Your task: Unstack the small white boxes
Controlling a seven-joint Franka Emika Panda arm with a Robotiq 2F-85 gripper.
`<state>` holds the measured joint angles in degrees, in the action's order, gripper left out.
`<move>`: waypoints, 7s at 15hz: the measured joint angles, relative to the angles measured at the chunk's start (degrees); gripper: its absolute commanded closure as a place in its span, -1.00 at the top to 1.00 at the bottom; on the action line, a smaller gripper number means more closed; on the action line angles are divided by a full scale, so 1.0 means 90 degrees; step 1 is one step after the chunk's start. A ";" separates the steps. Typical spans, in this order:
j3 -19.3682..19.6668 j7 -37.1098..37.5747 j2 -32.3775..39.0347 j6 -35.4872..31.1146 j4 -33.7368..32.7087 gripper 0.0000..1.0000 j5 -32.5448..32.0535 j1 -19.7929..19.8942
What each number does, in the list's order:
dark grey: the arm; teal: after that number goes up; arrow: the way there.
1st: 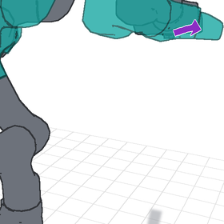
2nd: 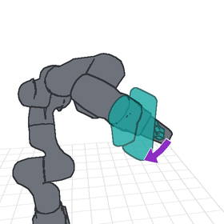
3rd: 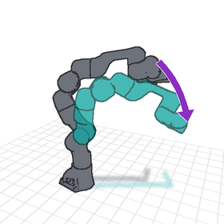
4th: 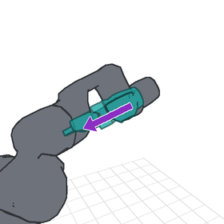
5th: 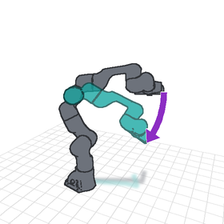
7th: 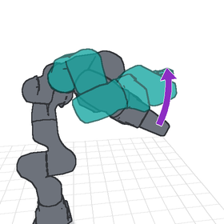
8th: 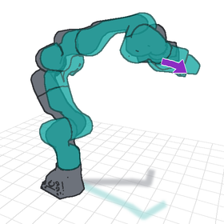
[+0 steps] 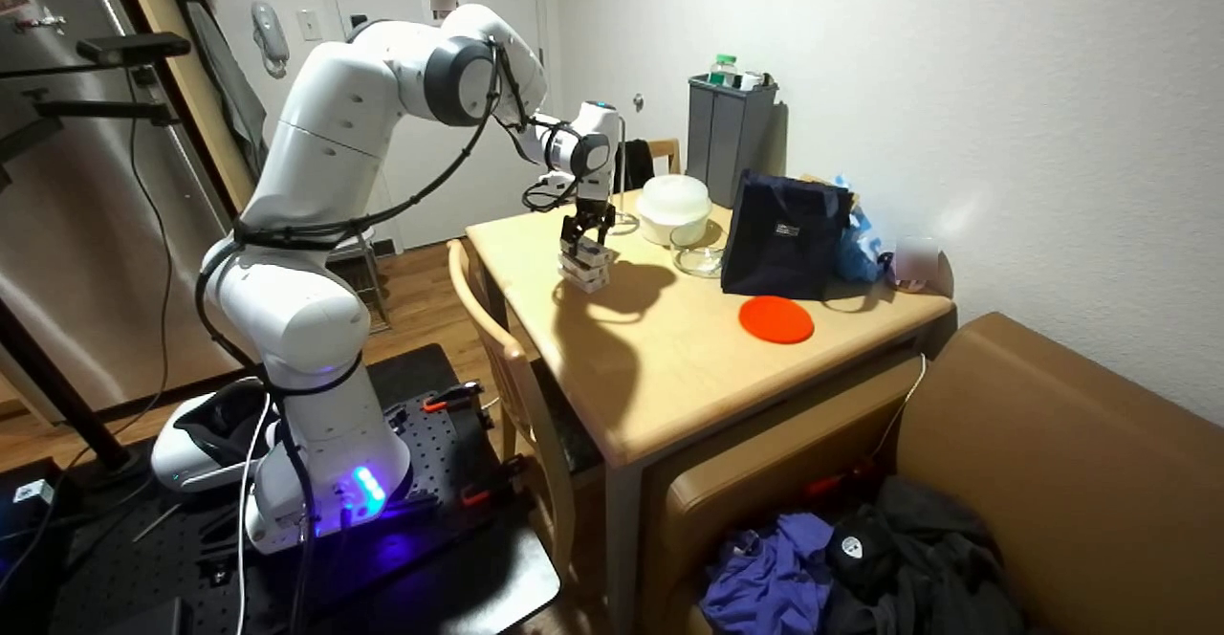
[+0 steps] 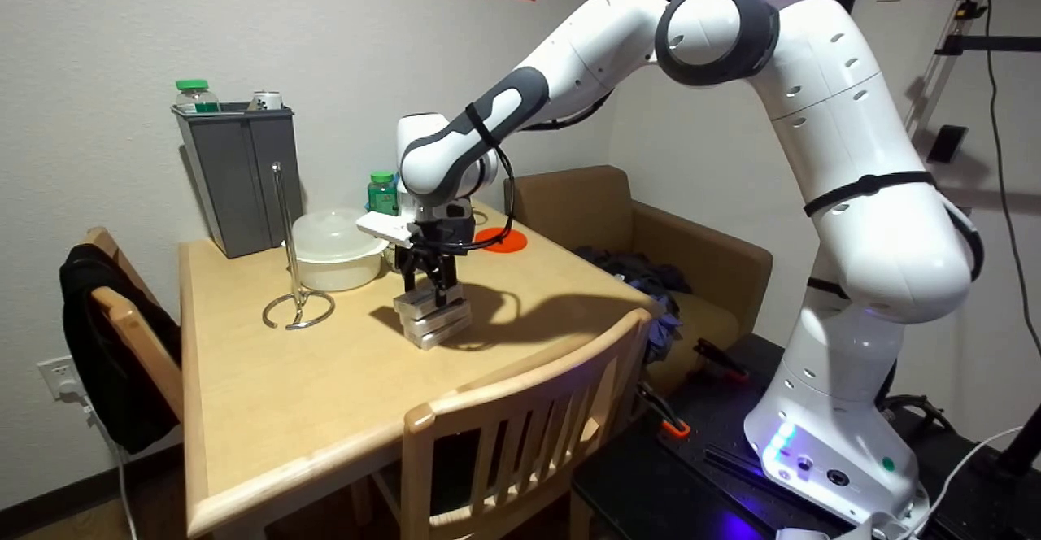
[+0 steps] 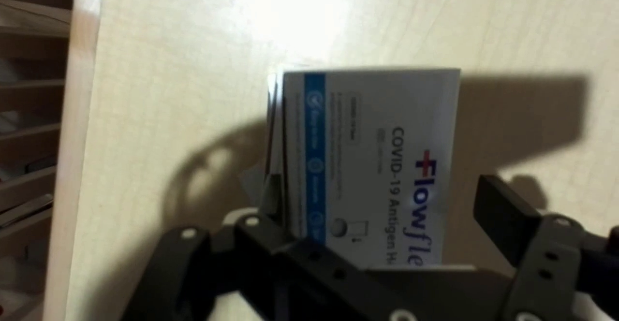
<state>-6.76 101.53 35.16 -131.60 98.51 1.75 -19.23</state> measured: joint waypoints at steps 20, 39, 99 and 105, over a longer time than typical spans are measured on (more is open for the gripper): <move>0.0147 0.0013 -0.0754 -0.0135 0.0458 -0.11 -0.0048 -0.0089; 0.0172 -0.0407 -0.2372 -0.3063 0.4625 0.23 0.2164 0.1026; 0.0242 0.1145 -0.3006 -0.1631 0.3549 1.00 -0.0779 -0.0031; 0.0077 0.1081 -0.2532 -0.0883 0.2437 1.00 -0.1084 -0.0021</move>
<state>-6.06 111.26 12.38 -139.54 120.44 -8.00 -19.42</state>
